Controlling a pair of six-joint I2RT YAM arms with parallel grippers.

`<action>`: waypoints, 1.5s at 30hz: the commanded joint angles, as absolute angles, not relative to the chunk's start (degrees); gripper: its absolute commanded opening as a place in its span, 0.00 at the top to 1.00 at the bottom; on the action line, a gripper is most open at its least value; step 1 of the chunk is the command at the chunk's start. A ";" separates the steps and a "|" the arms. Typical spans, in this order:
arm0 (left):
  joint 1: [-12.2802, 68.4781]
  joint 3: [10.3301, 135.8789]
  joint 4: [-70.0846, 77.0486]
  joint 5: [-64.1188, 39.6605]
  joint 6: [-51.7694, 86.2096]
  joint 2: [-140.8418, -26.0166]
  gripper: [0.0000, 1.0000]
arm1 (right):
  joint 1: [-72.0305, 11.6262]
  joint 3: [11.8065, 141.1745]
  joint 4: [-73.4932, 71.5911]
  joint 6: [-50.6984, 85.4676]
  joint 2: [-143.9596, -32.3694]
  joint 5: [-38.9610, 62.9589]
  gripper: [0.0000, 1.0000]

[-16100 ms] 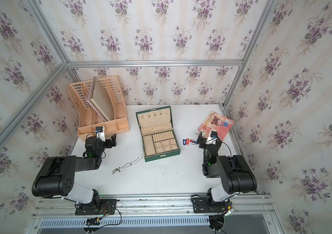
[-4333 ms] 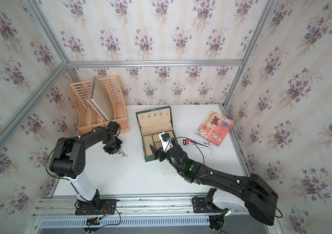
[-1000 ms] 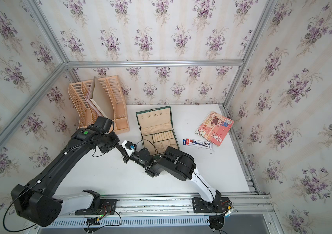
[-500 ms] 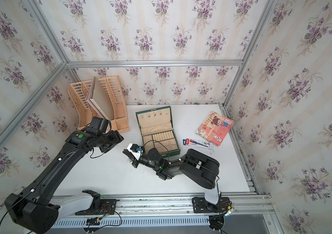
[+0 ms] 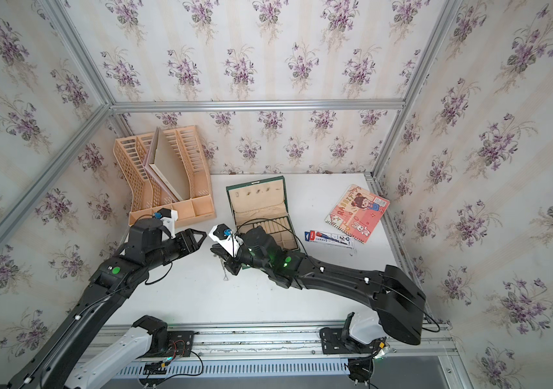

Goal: Put jewelry chain into jewelry box
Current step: Pick up the necklace from the center of the board.

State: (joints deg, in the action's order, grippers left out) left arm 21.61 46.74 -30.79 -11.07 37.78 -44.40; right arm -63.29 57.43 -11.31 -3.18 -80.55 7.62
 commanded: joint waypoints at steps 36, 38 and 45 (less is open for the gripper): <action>58.11 28.88 26.75 1.70 -14.38 -50.77 0.63 | -56.16 71.17 30.93 -1.67 -62.37 10.65 1.00; 58.56 29.36 27.44 2.07 -15.10 -51.46 0.64 | -56.16 71.04 30.72 -1.52 -62.23 10.72 1.00; 59.43 30.06 28.76 2.65 -15.59 -52.81 0.65 | -56.16 70.25 29.16 -0.84 -62.14 11.01 1.00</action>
State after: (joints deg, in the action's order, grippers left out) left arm 59.22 29.58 25.89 2.11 -14.48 -52.60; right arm -56.18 70.46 30.63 -1.48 -62.35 10.48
